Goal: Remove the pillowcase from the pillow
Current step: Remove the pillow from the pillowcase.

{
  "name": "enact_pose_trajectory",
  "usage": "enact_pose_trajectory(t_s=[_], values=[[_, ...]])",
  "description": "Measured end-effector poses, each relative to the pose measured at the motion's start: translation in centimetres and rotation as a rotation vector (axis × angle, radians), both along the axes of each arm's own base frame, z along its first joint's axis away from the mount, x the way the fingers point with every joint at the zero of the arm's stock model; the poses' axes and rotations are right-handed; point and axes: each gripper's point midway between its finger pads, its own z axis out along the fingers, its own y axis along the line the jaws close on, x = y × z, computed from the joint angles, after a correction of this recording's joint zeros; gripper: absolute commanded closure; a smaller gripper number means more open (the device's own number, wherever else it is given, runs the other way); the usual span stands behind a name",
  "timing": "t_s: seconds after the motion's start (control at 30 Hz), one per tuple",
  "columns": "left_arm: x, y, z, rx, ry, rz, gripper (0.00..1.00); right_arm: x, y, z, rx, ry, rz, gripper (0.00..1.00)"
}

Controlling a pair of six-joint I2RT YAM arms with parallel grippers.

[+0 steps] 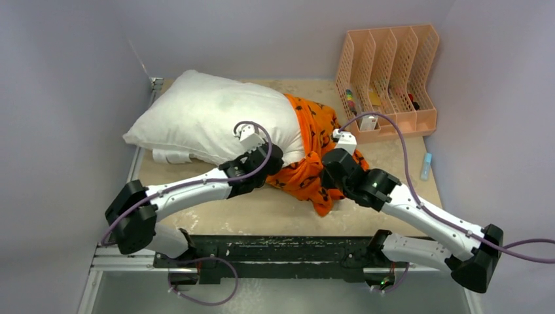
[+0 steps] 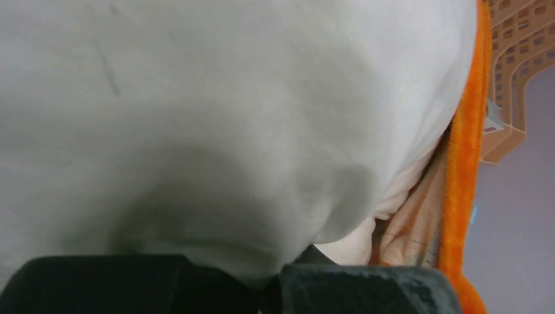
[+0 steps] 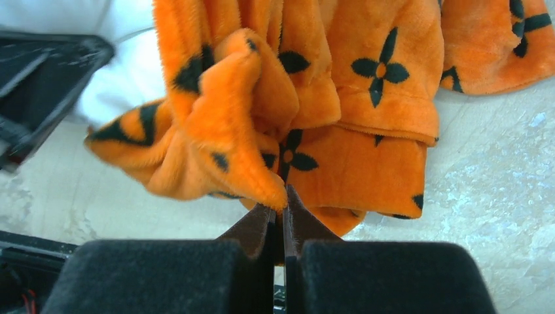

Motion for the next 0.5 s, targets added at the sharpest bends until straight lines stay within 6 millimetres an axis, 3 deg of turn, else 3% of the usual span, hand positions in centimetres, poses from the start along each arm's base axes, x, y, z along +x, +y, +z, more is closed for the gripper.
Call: enact_pose_trajectory(t_s=[0.1,0.2,0.27,0.37,0.5], values=[[1.3,0.5,-1.3,0.041,0.02,0.003,1.0,-0.3,-0.4,0.6,0.019,-0.017,-0.003,1.0],[1.4,1.9,0.1,0.04,0.025,-0.022,1.0,-0.5,-1.2,0.4,0.0,-0.011,-0.033,1.0],[2.0,4.4,2.2,0.011,0.018,-0.019,1.0,-0.7,-1.8,-0.3,-0.028,0.012,-0.058,1.0],[2.6,10.3,6.0,-0.004,-0.005,0.032,1.0,-0.5,-1.5,-0.8,-0.013,0.029,-0.089,1.0],[2.6,14.8,8.6,0.06,0.006,0.083,1.0,-0.5,-0.4,-1.6,0.041,0.044,-0.088,1.0]])
